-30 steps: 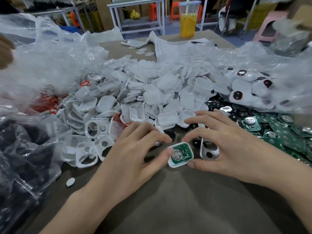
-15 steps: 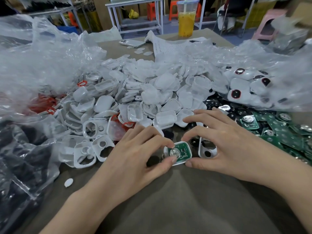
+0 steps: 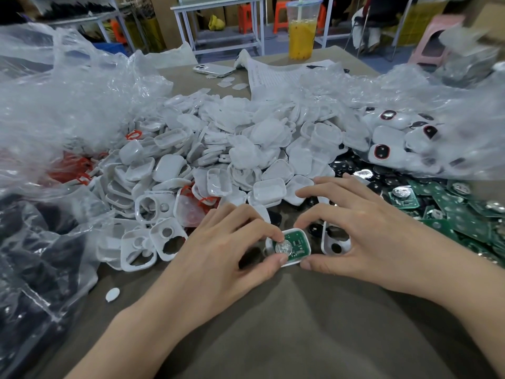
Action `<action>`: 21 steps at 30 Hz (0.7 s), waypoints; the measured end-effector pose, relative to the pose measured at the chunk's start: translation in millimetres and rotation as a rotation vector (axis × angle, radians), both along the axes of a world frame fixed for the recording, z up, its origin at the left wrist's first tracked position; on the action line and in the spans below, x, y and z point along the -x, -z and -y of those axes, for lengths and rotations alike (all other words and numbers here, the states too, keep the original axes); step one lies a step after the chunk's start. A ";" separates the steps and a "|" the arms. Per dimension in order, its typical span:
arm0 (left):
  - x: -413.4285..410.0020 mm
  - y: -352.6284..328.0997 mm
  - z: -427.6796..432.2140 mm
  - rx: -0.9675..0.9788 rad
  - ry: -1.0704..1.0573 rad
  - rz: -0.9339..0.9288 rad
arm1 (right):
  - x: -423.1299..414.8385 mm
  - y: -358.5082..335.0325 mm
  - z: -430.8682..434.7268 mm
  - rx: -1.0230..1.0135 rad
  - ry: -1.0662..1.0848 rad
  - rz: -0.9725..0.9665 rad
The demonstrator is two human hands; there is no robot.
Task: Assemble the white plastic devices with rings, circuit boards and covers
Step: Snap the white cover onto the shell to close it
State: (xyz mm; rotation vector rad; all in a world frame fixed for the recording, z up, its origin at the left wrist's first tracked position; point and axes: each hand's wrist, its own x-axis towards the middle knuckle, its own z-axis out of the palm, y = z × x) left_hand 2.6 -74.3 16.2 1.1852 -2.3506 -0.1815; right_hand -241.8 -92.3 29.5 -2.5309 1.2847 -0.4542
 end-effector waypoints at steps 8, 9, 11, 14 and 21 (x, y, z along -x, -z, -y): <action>-3.3 -4.7 -0.4 0.011 -0.063 -0.049 | 0.1 -0.2 0.3 -0.006 0.008 0.001; -4.3 -5.3 0.1 0.014 -0.098 -0.064 | 0.2 -0.2 0.1 -0.009 0.010 -0.001; -6.3 -5.9 1.7 0.021 -0.159 -0.075 | 0.5 -0.5 -0.1 -0.014 0.013 -0.001; -7.6 -5.9 3.4 0.006 -0.201 -0.050 | 0.9 -0.6 -0.5 -0.016 0.010 0.010; -8.2 -4.5 4.4 -0.007 -0.216 0.001 | 1.4 -0.5 -0.2 -0.032 0.018 0.019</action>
